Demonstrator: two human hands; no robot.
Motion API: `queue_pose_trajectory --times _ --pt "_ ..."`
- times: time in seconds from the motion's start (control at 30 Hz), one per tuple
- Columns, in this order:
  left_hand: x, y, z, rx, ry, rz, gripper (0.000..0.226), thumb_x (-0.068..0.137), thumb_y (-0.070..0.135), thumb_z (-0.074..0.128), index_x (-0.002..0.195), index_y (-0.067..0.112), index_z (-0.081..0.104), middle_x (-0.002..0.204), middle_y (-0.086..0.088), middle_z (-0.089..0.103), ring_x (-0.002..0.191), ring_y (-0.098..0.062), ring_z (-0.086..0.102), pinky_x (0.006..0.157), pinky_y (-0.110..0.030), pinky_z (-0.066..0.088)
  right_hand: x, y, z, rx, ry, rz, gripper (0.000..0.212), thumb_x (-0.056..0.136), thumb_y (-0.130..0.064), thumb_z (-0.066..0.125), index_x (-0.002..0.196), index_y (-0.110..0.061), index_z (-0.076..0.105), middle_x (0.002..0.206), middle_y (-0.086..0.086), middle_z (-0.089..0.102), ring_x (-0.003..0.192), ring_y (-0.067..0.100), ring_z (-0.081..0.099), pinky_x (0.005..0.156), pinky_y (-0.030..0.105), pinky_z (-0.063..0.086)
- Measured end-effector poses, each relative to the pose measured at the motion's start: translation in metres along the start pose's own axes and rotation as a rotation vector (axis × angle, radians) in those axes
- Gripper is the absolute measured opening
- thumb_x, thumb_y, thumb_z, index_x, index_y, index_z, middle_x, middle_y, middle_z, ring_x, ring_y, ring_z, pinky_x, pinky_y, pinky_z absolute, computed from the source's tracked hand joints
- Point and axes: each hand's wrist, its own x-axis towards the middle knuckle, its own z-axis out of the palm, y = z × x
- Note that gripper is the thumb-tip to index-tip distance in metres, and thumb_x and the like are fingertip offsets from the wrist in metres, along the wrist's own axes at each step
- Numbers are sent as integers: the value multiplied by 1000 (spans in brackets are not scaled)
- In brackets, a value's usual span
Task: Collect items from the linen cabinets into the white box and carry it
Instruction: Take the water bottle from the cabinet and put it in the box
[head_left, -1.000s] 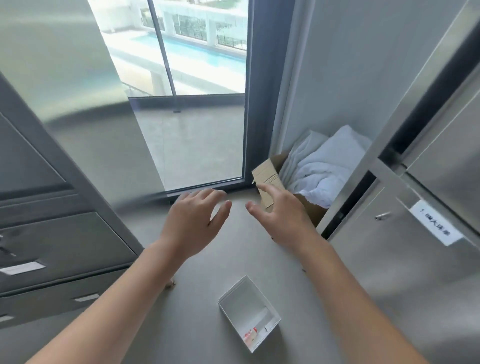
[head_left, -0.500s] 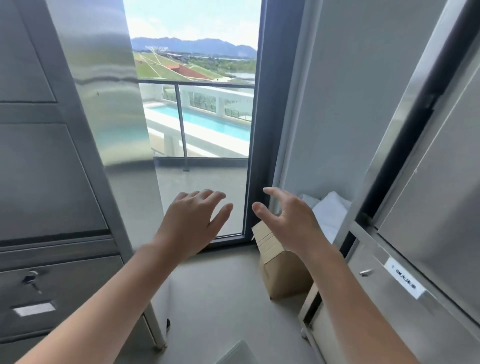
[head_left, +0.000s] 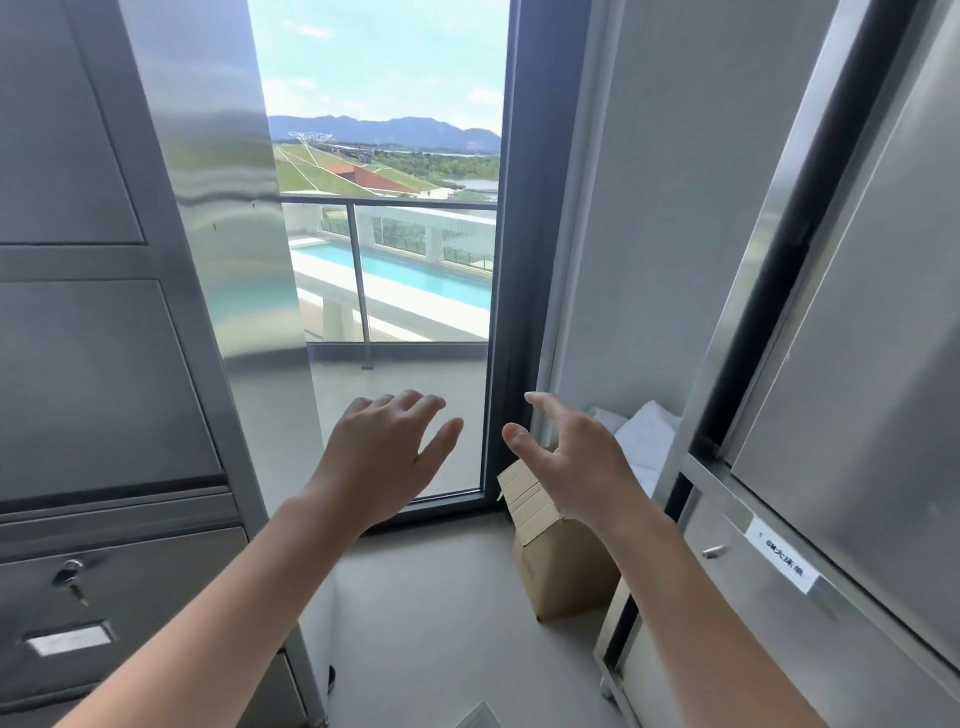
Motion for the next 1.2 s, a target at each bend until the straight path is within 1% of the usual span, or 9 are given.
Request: queue_pose_trajectory --times 0.1,0.2,0.3,0.47,0.73,0.93,1.0,1.1,1.2 --pt "3 12 3 -23 6 35 58 97 59 25 120 23 64 116 3 70 100 -23 67 90 -38 46 -4 7 -10 -13 26 2 61 97 -61 52 150 -30 45 132 -2 64 121 19 59 96 34 46" --pt "11 29 9 -45 14 80 56 98 58 25 119 23 64 116 4 69 100 -22 67 90 -38 47 -10 23 -23 -49 50 21 63 98 -61 52 151 -29 43 148 -5 55 134 17 51 103 34 43" --pt "23 51 22 -87 -2 139 56 98 58 24 121 24 63 118 5 69 103 -21 66 91 -38 46 -24 43 -37 -82 83 83 65 97 -63 51 151 -29 44 149 -5 54 135 18 50 103 36 44" --pt "57 98 49 -187 -42 325 53 100 59 26 124 26 60 122 5 67 106 -20 65 92 -37 46 -52 79 -69 -157 194 276 63 96 -59 55 150 -28 46 150 -4 53 136 20 50 105 34 42" --pt "90 175 89 -389 -158 710 58 99 61 21 131 27 56 130 5 63 112 -22 63 96 -39 45 -129 96 -110 -298 536 665 59 94 -57 57 144 -27 53 146 -6 56 136 16 50 105 30 39" --pt "48 251 89 -548 -248 1009 49 100 56 30 127 25 57 123 4 65 106 -25 64 89 -36 42 -236 59 -112 -392 730 965 57 93 -58 58 144 -32 53 147 -13 55 138 11 47 106 31 39" --pt "18 284 66 -608 -250 1143 48 100 56 31 124 24 58 120 3 66 104 -26 64 89 -37 43 -283 32 -117 -443 824 1055 56 93 -57 58 143 -32 53 146 -13 56 137 11 47 107 32 40" --pt "-34 327 14 -706 -228 1355 62 94 62 18 119 23 58 112 0 67 101 -29 65 87 -38 45 -357 -21 -127 -500 980 1186 57 93 -60 56 144 -34 51 145 -14 55 136 10 47 104 32 41" --pt "-89 355 -41 -821 -191 1521 68 92 62 15 122 21 59 119 -3 66 106 -31 64 89 -39 45 -427 -81 -131 -569 1117 1295 60 93 -63 53 145 -34 50 147 -13 54 134 11 50 100 30 41"
